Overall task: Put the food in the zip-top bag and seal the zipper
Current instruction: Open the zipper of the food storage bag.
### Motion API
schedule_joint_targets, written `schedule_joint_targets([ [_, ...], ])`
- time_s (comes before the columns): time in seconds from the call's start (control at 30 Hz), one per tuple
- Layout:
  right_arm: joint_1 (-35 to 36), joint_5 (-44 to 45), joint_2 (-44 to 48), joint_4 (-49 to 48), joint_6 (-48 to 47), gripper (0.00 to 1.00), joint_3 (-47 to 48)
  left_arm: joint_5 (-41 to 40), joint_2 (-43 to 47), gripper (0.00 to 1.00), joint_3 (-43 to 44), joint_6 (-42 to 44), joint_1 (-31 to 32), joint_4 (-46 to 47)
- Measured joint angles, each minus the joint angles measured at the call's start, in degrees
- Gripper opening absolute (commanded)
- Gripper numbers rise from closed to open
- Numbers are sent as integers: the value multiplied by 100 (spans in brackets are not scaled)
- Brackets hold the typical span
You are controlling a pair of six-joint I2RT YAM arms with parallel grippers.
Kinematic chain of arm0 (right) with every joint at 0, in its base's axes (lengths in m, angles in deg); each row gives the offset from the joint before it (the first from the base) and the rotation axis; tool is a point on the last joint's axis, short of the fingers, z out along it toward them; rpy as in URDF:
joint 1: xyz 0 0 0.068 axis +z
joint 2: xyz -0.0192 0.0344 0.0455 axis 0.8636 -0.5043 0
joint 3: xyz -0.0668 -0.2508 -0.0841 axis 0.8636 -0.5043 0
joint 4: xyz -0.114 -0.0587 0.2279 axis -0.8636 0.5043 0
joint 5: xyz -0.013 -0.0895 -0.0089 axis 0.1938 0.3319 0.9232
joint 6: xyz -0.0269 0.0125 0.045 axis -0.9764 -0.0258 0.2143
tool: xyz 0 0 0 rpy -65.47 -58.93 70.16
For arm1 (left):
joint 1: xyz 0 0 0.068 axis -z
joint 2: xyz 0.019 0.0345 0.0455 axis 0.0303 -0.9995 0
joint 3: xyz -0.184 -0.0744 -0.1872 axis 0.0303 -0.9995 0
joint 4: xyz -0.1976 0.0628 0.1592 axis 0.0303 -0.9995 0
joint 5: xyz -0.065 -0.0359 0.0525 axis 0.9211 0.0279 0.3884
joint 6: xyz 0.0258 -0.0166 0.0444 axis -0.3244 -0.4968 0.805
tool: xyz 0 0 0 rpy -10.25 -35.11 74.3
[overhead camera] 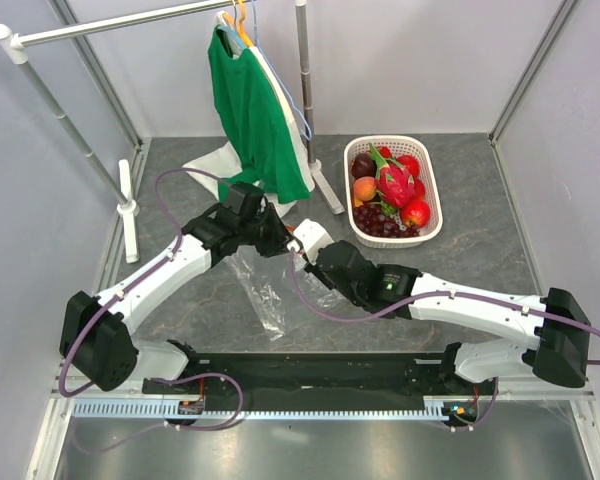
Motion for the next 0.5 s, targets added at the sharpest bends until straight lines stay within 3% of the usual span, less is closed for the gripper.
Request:
schedule_joint_targets([
  [0.03,2,-85,2,9,-28,57,-11,11,0,2,0,17,-9,0],
  [0.13,-48,-352,2,199,-39,82,22,31,0,2,2,225,-44,-59],
  [0.23,-417,-1239,15,612,-44,87,247,199,-2,2,133,772,-79,-280],
  [0.37,-1399,-2592,127,861,476,83,625,772,-28,2,476,1746,-79,-647],
  [0.5,-1803,-3650,142,859,940,82,741,1204,-208,3,791,2538,-79,-1141],
])
